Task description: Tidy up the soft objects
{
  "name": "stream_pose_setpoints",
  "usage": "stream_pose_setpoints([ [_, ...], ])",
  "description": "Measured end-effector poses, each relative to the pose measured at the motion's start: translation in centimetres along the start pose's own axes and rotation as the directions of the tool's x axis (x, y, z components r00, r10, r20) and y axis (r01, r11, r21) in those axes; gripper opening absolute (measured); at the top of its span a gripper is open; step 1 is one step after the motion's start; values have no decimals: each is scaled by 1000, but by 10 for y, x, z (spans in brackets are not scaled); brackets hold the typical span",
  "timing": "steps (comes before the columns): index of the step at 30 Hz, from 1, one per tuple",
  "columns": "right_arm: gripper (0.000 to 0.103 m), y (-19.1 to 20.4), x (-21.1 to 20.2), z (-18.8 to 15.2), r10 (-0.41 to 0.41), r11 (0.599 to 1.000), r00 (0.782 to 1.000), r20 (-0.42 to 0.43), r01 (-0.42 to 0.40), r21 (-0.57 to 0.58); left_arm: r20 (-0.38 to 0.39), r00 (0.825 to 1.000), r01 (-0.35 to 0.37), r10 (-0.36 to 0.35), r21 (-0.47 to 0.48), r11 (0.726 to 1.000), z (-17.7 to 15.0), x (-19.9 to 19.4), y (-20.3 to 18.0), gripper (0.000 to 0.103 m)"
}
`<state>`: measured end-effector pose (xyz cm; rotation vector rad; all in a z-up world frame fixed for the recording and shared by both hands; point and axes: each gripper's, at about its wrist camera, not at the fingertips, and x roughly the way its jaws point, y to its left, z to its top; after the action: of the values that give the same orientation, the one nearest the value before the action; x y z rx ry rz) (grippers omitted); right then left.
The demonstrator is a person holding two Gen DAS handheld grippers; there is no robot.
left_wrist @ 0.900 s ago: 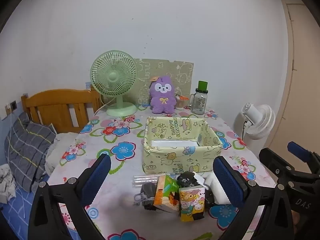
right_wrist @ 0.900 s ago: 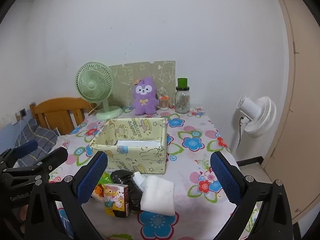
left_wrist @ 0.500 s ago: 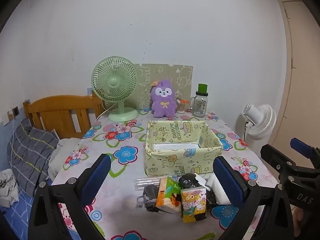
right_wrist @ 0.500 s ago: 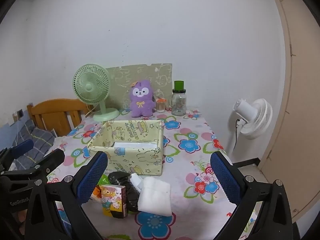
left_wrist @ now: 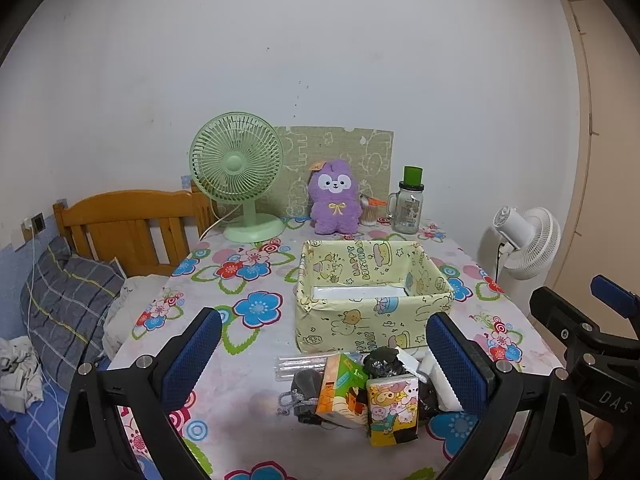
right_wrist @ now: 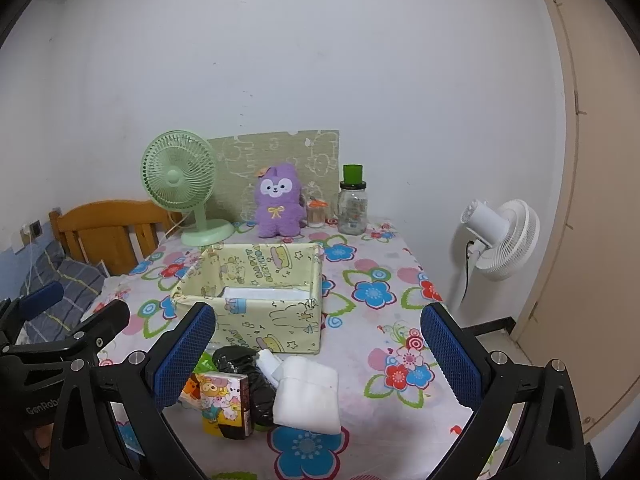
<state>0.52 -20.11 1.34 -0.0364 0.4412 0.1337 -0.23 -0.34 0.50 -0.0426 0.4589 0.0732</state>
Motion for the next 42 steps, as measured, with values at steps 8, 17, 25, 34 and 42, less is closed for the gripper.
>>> stream_pose_setpoints([
  [8,103,-5,1,1,-4,1000,1000,-2,4,30,0,1000,2,-2,0,1000,-2,1,-3,103],
  [17,103,-7,2,1,-5,999,1000,-3,5,40,-1,1000,2,-2,2,1000,-2,1,-4,103],
  [25,103,-7,1,1,-8,999,1000,1,8,43,-1,1000,4,-4,2,1000,-1,4,-7,103],
  [34,103,-8,0,1,-7,999,1000,7,7,41,-2,1000,4,-4,1,1000,-2,4,-8,103],
  [42,103,-8,0,2,-7,999,1000,9,6,45,1,1000,5,-5,2,1000,-3,4,-11,103],
])
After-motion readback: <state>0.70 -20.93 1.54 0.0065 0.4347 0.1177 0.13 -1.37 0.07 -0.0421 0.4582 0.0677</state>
